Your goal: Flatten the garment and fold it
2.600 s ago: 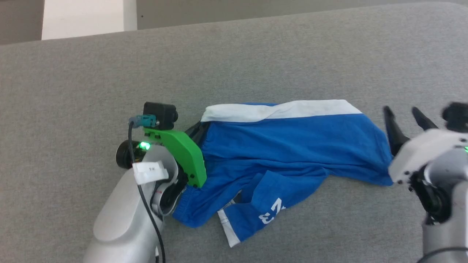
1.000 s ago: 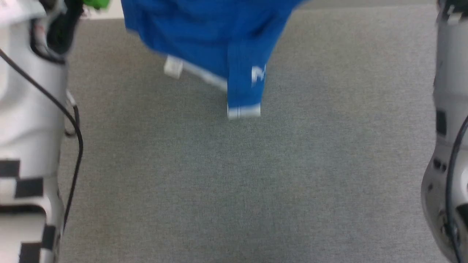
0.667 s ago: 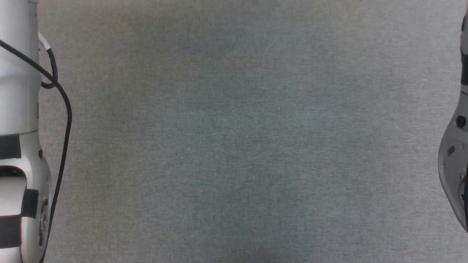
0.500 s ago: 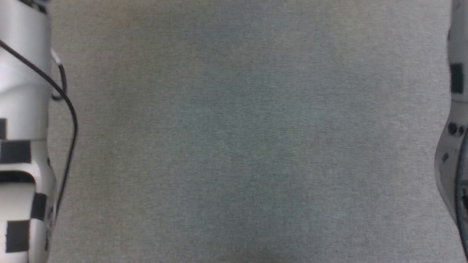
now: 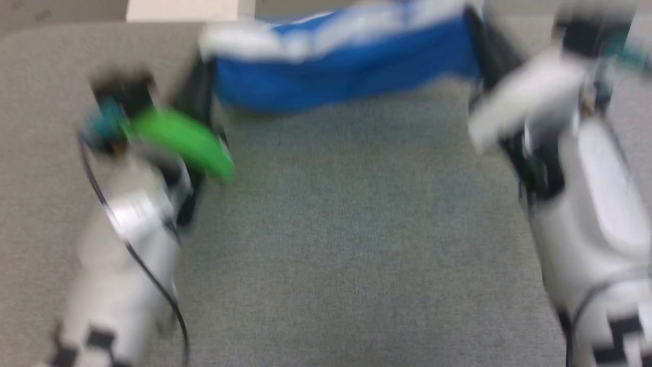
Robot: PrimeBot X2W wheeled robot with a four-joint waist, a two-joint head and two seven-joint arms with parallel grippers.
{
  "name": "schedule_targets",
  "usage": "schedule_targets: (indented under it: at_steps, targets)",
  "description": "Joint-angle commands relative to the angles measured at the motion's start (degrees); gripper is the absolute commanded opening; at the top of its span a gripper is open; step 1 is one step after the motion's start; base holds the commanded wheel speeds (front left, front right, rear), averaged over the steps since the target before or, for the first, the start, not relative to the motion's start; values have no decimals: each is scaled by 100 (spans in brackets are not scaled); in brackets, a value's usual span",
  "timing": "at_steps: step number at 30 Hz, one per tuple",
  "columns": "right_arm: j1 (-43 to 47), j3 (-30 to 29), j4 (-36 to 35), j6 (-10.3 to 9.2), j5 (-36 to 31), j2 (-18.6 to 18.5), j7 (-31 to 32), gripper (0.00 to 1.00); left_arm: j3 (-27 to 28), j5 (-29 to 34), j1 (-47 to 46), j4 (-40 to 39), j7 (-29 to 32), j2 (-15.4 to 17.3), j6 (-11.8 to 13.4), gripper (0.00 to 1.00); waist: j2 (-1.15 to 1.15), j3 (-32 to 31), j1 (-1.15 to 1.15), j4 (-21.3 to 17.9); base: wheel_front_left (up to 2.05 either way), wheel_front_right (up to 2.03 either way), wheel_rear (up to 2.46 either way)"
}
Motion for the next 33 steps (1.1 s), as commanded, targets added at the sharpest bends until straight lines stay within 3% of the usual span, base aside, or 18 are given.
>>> schedule_targets:
  at_steps: [1, 5, 12, 17, 21, 22, 27, 33]
  targets:
    - [551, -30, -257, -8, 201, -94, 108, 0, -101, -74, 498, -111, -44, -42, -37, 0, 0, -608, 0, 2, 0, 0, 0]
    - [2092, -241, -1035, -8, 619, -204, 588, 0, -249, -258, 1634, -414, -60, -134, 5, 0, 0, -1026, 0, 31, 0, 0, 0]
    - [4252, -736, -2237, -8, 1212, -142, 1858, 0, -278, -546, 3105, -996, 228, -97, 466, 0, 0, -1496, 0, -7, 0, 0, 0]
    - [5187, -924, -2869, -8, 1470, -102, 2945, 0, -240, -732, 3943, -1480, 719, 103, 912, 0, 0, -1672, 0, -55, 0, 0, 0]
    - [5907, -1141, -3515, -8, 1739, -3, 4050, 0, -170, -968, 4742, -2118, 1480, 427, 1449, 0, 0, -1760, 0, -65, 0, 0, 0]
    - [6193, -1305, -3893, -8, 1806, 56, 4561, 0, -111, -1108, 5118, -2552, 1831, 603, 1687, 0, 0, -1776, 0, -56, 0, 0, 0]
    - [6001, -1733, -4363, -8, 1628, 153, 4603, 0, 131, -1477, 5317, -3276, 1898, 556, 1769, 0, 0, -1704, 0, -67, 0, 0, 0]
    - [4681, -1710, -3977, -8, 1176, 189, 4064, 0, 142, -1587, 4611, -3468, 1959, 406, 1565, 0, 0, -1375, 0, -95, 0, 0, 0]
